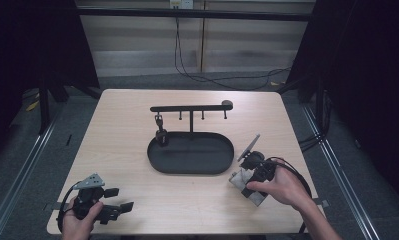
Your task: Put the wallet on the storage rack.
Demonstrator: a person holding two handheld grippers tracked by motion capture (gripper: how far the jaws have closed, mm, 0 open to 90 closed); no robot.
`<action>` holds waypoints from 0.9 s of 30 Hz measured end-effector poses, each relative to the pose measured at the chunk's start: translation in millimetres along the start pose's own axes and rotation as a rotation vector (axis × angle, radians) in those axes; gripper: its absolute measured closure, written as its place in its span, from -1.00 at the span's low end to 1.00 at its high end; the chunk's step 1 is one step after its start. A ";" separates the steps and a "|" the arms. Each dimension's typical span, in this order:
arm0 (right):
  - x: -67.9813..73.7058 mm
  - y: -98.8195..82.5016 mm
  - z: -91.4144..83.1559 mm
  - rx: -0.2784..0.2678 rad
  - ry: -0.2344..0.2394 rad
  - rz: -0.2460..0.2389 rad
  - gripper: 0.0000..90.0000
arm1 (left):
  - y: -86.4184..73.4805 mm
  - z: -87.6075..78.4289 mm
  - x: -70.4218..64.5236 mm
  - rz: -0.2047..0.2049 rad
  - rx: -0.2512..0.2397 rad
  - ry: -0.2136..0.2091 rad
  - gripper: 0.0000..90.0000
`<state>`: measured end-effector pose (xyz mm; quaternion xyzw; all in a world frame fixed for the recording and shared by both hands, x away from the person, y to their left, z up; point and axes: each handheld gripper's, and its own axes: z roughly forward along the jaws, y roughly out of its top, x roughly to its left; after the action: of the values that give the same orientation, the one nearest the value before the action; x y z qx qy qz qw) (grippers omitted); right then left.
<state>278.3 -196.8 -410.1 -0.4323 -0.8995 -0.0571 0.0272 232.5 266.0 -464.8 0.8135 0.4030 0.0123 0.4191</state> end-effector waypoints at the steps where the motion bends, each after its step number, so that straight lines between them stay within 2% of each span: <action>1: -0.3 -0.1 -0.9 -0.002 -0.001 -0.002 -0.25 | 0.0 -0.6 0.6 0.006 0.002 -0.001 -0.62; 13: -0.2 7.7 -14.0 0.030 0.004 -0.013 -0.25 | 0.2 -0.9 1.3 0.002 0.002 -0.003 -0.62; 17: 0.5 11.2 -19.1 0.038 -0.003 -0.020 -0.25 | -0.2 -2.2 1.0 -0.004 -0.011 0.006 -0.62; 27: -3.3 19.2 -30.2 0.025 -0.004 -0.009 -0.25 | 0.0 -2.5 1.4 -0.002 -0.010 0.006 -0.62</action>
<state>295.3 -191.3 -379.0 -0.4278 -0.9022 -0.0452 0.0303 232.6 268.6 -463.7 0.8109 0.4049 0.0162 0.4222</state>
